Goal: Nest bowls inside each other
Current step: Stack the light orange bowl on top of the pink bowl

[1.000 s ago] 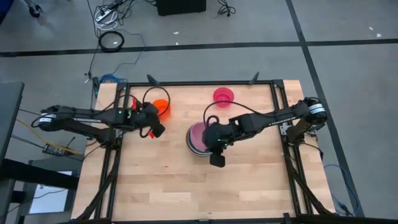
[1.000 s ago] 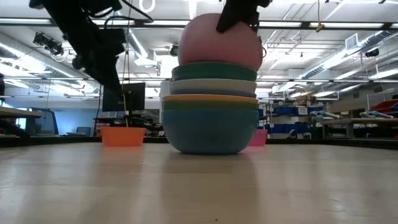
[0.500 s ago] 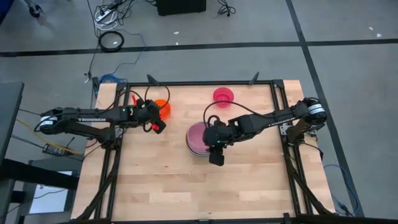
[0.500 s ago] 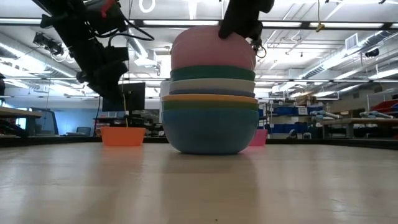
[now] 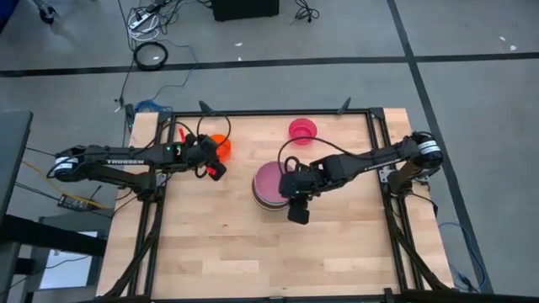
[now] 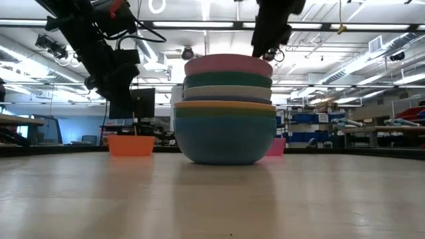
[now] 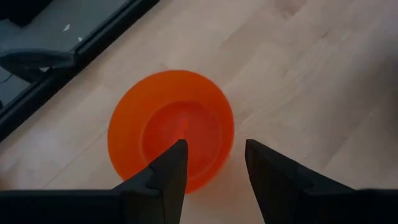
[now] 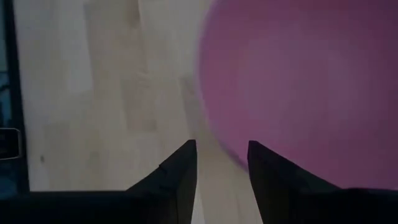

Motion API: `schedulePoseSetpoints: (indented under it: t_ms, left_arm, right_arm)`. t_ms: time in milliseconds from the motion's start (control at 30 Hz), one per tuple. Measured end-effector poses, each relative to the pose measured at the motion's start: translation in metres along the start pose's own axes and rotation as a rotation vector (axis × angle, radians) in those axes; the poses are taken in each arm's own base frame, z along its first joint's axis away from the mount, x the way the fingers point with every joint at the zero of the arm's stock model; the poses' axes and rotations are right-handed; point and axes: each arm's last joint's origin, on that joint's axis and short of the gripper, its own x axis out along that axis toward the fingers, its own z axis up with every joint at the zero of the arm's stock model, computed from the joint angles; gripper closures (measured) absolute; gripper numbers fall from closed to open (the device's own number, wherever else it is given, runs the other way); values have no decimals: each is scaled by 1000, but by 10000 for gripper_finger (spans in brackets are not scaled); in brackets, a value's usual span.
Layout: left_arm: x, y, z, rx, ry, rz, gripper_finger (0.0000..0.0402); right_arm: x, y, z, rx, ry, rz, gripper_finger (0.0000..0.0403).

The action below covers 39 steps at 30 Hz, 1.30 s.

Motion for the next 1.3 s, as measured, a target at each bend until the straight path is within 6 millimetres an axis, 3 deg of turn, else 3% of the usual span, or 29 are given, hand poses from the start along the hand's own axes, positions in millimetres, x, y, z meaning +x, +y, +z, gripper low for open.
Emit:
schedulePoseSetpoints:
  t_ms: [267,467,633,800,1033,1300]
  left_arm:
    - [0,0,-2,9,36,-36,231]
    - [1,-1,-3,43,38,-31,231]
    - [4,-1,-3,130,50,1,231]
    - [14,2,-4,259,122,-54,231]
    - [17,8,-4,573,140,-148,231]
    - [27,18,1,583,144,-238,231]
  right_arm:
    - [-40,13,6,-12,-174,51,274]
    - [-77,12,13,-18,-310,13,274]
    - [-94,10,12,-22,-367,-4,274]
    - [-99,8,9,-15,-364,-8,274]
    - [-97,5,3,-10,-299,-52,274]
    - [-95,4,-3,-13,-258,-115,274]
